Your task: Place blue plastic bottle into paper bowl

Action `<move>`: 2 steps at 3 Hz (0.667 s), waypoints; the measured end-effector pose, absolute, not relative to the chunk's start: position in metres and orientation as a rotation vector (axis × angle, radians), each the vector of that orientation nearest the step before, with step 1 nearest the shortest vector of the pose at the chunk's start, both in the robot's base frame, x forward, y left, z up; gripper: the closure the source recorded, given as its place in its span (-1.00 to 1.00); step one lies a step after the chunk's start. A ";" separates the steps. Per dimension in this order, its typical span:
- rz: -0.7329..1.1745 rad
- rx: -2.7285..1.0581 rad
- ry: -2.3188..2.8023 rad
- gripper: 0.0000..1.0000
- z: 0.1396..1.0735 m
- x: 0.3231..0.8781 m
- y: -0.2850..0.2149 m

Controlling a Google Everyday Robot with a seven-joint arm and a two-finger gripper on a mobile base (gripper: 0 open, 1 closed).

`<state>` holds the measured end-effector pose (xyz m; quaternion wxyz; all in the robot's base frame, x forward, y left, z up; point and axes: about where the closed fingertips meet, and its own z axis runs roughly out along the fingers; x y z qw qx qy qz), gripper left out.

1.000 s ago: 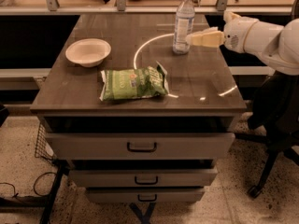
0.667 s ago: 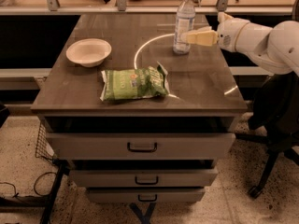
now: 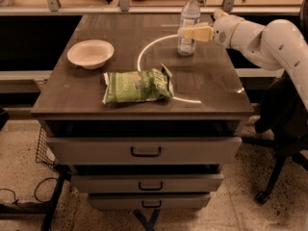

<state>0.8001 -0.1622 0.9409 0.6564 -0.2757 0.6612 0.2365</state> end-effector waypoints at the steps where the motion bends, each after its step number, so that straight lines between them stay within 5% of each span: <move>1: 0.548 -0.638 1.495 -0.62 0.948 0.807 -0.147; 2: 0.572 -0.637 1.494 -0.03 0.947 0.815 -0.130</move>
Offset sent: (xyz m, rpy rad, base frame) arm 0.0226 0.0399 0.0066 0.0267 0.0151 0.0340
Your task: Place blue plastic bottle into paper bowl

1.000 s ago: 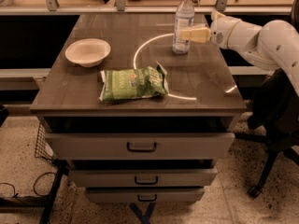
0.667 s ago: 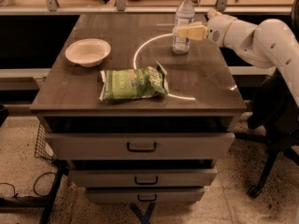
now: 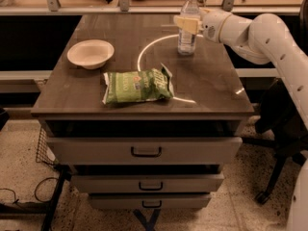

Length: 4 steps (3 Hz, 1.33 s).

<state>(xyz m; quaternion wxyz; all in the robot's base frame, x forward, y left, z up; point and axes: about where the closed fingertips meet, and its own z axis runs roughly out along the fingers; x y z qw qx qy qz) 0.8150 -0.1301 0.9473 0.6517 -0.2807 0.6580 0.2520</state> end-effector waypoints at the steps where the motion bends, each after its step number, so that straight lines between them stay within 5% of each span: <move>1: 0.575 -0.640 1.493 0.45 0.947 0.815 -0.128; 2: 0.579 -0.643 1.493 0.90 0.947 0.815 -0.124; 4: 0.582 -0.645 1.492 1.00 0.946 0.815 -0.122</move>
Offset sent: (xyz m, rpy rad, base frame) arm 0.0000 0.0022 -0.0003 0.0000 0.0003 0.0032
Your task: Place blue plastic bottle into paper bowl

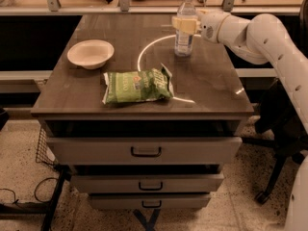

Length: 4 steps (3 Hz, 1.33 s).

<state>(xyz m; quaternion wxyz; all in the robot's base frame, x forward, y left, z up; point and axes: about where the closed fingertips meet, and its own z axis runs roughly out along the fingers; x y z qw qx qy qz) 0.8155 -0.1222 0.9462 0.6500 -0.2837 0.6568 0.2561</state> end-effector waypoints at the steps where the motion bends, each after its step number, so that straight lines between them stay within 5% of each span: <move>1: 0.622 -0.641 1.465 1.00 0.977 0.807 -0.111; 4: 0.657 -0.645 1.445 1.00 1.062 0.759 -0.011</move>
Offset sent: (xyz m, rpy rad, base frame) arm -0.0469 0.0478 0.1280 0.0496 -0.0065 0.0206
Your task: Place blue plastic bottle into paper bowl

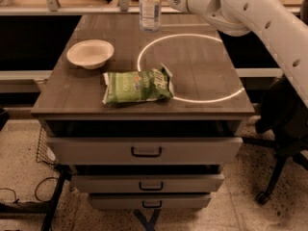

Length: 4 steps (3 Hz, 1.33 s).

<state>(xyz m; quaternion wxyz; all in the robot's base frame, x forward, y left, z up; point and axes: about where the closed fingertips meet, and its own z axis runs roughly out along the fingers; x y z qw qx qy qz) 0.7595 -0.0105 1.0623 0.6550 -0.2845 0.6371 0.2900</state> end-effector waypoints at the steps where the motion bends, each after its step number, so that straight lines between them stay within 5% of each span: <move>1: 0.696 -0.683 1.435 1.00 1.055 0.749 0.061; 4: 0.828 -0.760 1.418 1.00 1.005 0.733 0.173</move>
Offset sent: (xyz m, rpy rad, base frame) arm -0.0310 0.1548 -0.0247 0.0108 0.0055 0.1435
